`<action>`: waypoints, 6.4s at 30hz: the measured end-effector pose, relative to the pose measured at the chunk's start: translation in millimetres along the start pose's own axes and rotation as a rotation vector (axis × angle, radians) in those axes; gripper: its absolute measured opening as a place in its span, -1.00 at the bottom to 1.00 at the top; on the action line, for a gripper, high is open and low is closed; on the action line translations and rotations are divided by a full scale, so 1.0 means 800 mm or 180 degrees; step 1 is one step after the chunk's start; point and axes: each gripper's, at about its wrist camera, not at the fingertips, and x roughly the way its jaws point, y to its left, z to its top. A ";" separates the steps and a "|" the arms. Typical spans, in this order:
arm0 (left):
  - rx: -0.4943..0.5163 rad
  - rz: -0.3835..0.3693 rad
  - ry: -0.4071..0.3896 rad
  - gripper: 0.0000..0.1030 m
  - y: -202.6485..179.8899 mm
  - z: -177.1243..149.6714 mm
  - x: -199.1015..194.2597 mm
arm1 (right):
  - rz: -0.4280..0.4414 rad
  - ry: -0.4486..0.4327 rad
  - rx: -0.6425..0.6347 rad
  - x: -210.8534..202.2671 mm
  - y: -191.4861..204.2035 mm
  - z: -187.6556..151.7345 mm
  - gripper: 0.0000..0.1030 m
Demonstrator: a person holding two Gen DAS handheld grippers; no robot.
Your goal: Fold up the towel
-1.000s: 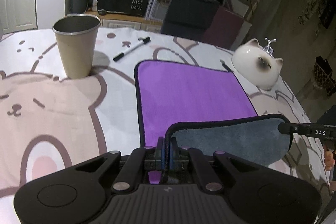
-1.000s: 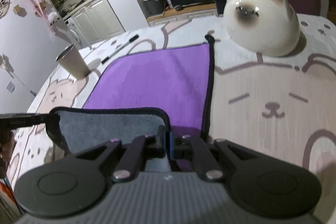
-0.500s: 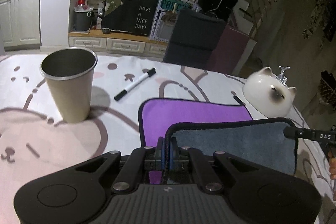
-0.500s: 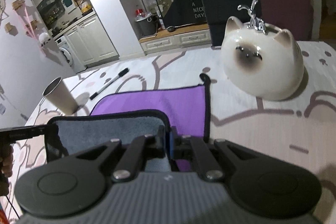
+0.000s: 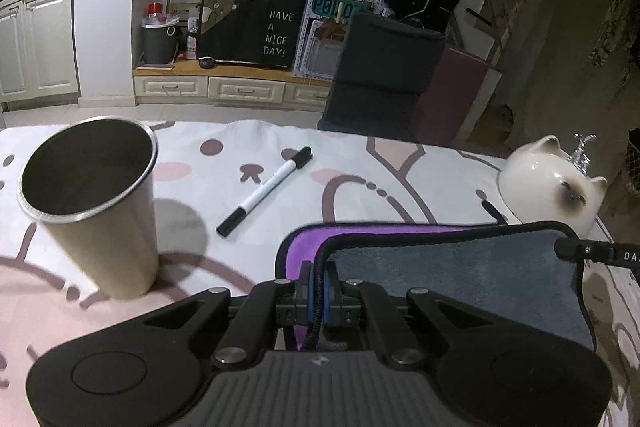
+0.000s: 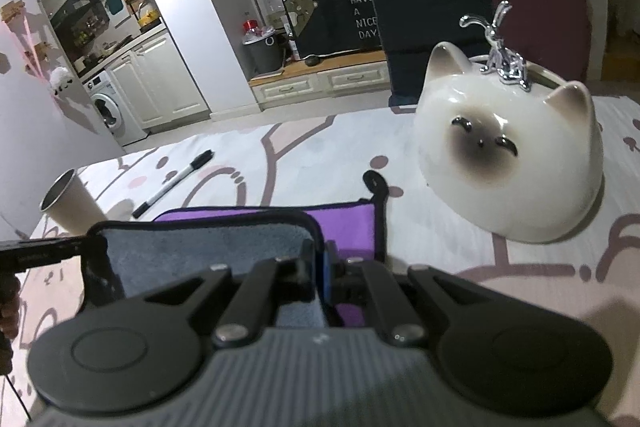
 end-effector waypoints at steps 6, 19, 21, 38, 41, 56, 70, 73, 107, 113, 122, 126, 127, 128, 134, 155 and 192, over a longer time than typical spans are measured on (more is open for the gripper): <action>-0.0045 0.0013 -0.0044 -0.91 0.003 0.021 0.026 | -0.0039 -0.0048 0.0084 0.016 -0.003 0.010 -0.92; -0.0034 0.0147 0.0168 -0.91 0.008 0.026 0.060 | -0.0162 0.0020 0.0130 0.038 -0.002 -0.001 -0.91; -0.0018 0.0165 0.0201 -0.91 0.006 0.025 0.063 | -0.0193 0.0034 0.0093 0.036 0.000 -0.004 -0.91; 0.0103 0.0306 0.0276 0.69 -0.011 0.027 0.058 | -0.0171 0.0030 0.0049 0.035 0.000 0.009 0.46; 0.0112 0.0306 0.0286 0.90 -0.014 0.026 0.055 | -0.0181 0.0049 -0.0002 0.033 0.003 0.009 0.72; 0.0121 0.0426 0.0308 1.00 -0.035 0.029 0.025 | -0.0182 0.0080 -0.0147 0.011 0.029 0.015 0.99; 0.0153 0.0383 0.0163 1.00 -0.071 0.032 -0.065 | -0.0203 0.0013 -0.0261 -0.055 0.059 0.009 0.99; 0.0230 0.0379 0.0140 1.00 -0.083 0.028 -0.090 | -0.0189 -0.0014 -0.0279 -0.071 0.063 0.005 0.99; 0.0376 0.0162 -0.0206 1.00 -0.150 -0.058 -0.296 | -0.0083 -0.0331 -0.0416 -0.227 0.108 -0.068 0.99; 0.0395 0.0164 -0.0178 1.00 -0.149 -0.078 -0.319 | -0.0064 -0.0348 -0.0474 -0.241 0.116 -0.082 0.99; 0.0469 0.0176 -0.0214 1.00 -0.150 -0.107 -0.352 | 0.0026 -0.0387 -0.0586 -0.272 0.128 -0.113 0.99; 0.0484 0.0153 -0.0236 1.00 -0.152 -0.119 -0.367 | 0.0091 -0.0403 -0.0601 -0.290 0.134 -0.127 0.99; 0.0479 0.0145 -0.0248 1.00 -0.153 -0.122 -0.371 | 0.0117 -0.0407 -0.0601 -0.295 0.136 -0.131 0.99; 0.0477 0.0135 -0.0261 1.00 -0.153 -0.125 -0.375 | 0.0133 -0.0409 -0.0603 -0.299 0.136 -0.135 0.99; 0.0489 0.0063 -0.0272 1.00 -0.155 -0.144 -0.389 | 0.0122 -0.0453 -0.0644 -0.316 0.140 -0.155 0.99; 0.0539 0.0020 -0.0296 1.00 -0.162 -0.182 -0.413 | 0.0207 -0.0571 -0.0726 -0.342 0.141 -0.176 0.99; 0.0535 0.0036 -0.0316 1.00 -0.159 -0.184 -0.415 | 0.0223 -0.0476 -0.0763 -0.340 0.146 -0.181 0.99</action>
